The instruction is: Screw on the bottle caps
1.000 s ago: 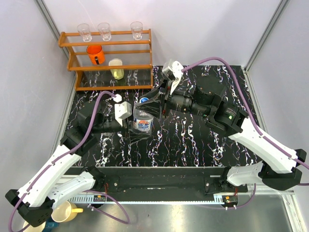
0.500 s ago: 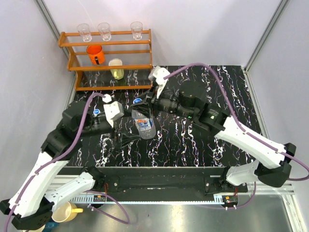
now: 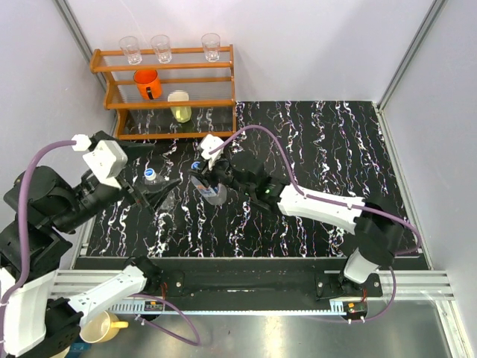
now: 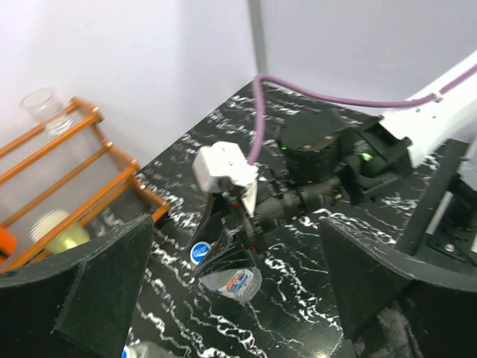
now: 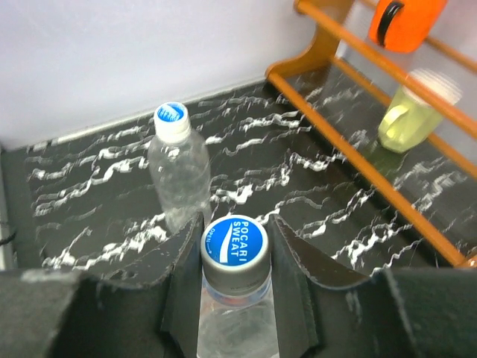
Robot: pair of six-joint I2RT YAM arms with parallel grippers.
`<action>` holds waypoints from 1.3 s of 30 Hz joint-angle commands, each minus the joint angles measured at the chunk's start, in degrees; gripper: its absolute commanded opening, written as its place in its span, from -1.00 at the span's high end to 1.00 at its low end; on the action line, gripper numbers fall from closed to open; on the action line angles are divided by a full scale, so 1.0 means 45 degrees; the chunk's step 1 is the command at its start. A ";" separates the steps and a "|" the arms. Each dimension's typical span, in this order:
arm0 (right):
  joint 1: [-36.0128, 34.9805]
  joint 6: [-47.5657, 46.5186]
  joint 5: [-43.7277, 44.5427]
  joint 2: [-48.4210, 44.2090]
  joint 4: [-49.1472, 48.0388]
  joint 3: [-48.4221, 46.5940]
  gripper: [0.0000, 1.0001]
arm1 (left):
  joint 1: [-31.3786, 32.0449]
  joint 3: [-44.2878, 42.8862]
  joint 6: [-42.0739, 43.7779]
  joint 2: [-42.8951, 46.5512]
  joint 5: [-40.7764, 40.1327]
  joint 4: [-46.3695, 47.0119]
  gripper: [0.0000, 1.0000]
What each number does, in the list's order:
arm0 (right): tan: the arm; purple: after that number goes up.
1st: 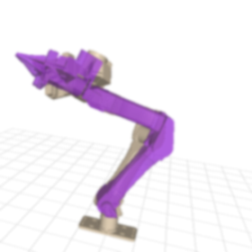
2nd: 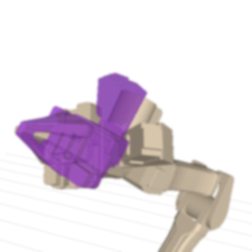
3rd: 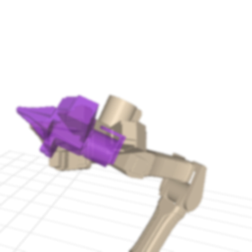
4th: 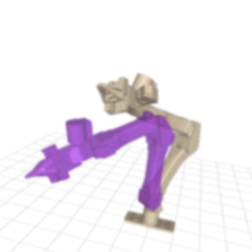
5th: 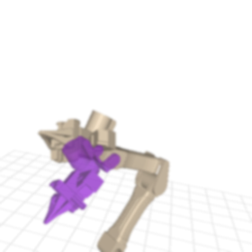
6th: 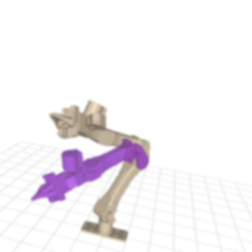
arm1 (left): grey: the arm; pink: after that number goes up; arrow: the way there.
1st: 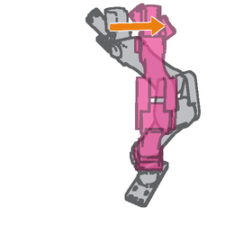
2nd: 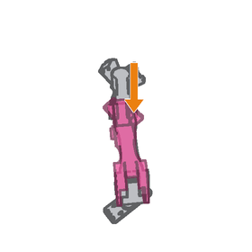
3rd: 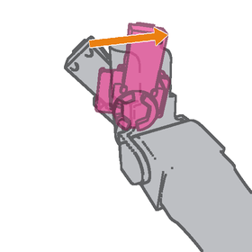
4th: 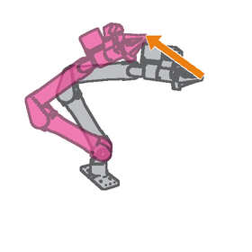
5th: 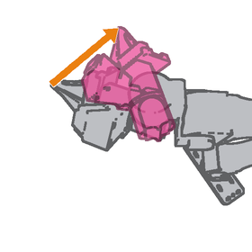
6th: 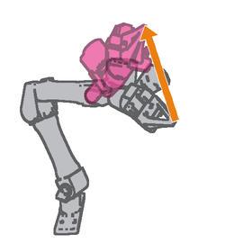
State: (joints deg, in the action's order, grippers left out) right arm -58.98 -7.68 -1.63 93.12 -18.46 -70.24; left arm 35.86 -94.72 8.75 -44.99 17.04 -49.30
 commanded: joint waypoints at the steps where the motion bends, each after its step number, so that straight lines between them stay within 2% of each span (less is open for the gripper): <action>1: 0.0060 -0.0246 0.0811 0.0749 -0.4332 0.0003 1.00 | 0.0020 0.0052 -0.0362 0.0037 -0.3371 -0.0061 -0.98; 5: 0.0060 0.0221 0.1065 0.1900 -0.7315 0.0373 1.00 | 0.0001 0.0013 -0.0675 0.0057 -0.4507 -0.0080 -0.98; 6: 0.0060 0.0397 0.1181 0.2078 -0.7498 0.0335 1.00 | 0.0001 0.0090 -0.0695 0.0096 -0.4663 -0.0099 -0.98; 20: 0.0060 0.1629 0.1729 0.3876 -0.8065 -0.0134 1.00 | 0.0001 0.1087 -0.1203 0.0155 -0.4236 0.0076 -0.98; 25: 0.0060 0.2487 0.1670 0.4131 -0.8085 -0.0095 0.99 | 0.0001 0.1575 -0.1437 0.0116 -0.4138 0.0155 -0.98; 39: 0.0080 0.3133 0.1827 0.4423 -0.7852 0.0413 0.95 | 0.0020 0.2630 -0.1652 0.0057 -0.4002 0.0447 -0.98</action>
State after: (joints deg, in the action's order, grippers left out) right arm -58.98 4.99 4.56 112.95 -51.13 -68.53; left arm 35.86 -83.46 2.44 -44.75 -0.45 -50.43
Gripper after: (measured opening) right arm 0.411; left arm 0.987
